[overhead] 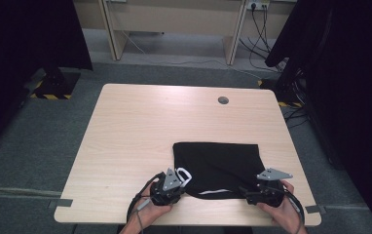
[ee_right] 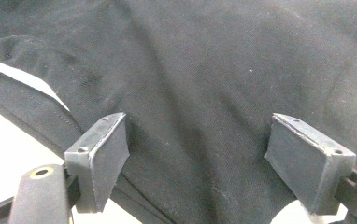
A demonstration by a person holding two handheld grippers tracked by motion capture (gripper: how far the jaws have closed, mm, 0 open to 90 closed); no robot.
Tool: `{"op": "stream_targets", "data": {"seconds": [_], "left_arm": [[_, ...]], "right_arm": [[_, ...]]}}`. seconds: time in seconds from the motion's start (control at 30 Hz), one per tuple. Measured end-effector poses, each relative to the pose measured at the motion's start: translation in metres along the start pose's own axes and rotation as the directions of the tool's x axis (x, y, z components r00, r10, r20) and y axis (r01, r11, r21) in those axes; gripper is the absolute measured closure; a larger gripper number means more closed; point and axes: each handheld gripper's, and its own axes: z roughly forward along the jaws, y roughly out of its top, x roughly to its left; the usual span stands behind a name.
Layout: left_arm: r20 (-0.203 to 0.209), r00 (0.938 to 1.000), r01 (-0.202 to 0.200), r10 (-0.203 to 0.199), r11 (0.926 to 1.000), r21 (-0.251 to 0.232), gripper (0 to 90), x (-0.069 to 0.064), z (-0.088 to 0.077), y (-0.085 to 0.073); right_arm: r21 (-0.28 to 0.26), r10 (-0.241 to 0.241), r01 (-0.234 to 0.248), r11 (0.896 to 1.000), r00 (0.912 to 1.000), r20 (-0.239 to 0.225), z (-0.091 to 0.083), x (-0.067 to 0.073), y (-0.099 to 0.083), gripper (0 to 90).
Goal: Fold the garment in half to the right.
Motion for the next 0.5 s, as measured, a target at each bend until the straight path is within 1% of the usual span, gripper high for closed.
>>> {"op": "stream_targets", "data": {"seconds": [0.07,0.17,0.37,0.43,0.5], "left_arm": [[-0.006,0.9998,-0.018,0.018,0.9998,-0.001,77.3,-0.0035,0.0003,0.0001],[0.001,0.9997,-0.025,0.025,0.9997,-0.004,77.3,-0.0080,0.0013,0.0008],[0.016,0.9997,-0.018,0.019,0.9997,-0.016,77.3,-0.0070,0.0019,-0.0005],[0.025,0.9997,-0.005,0.005,0.9997,-0.024,77.3,-0.0052,0.0025,-0.0011],[0.027,0.9996,-0.003,0.003,0.9997,-0.025,77.4,-0.0048,0.0026,-0.0014]], "right_arm": [[0.006,0.000,0.000,1.000,1.0000,0.002,-0.0013,-0.0006,-0.0005,22.1],[0.010,0.001,-0.001,1.000,1.0000,0.005,-0.0031,-0.0016,-0.0020,22.4],[0.020,-0.001,0.001,1.000,1.0000,0.004,-0.0065,-0.0043,-0.0038,23.0],[0.024,-0.001,0.001,1.000,1.0000,0.005,-0.0069,-0.0036,-0.0024,23.8],[-0.005,0.007,-0.007,1.000,1.0000,-0.005,-0.0103,-0.0037,0.0006,26.0]]}}
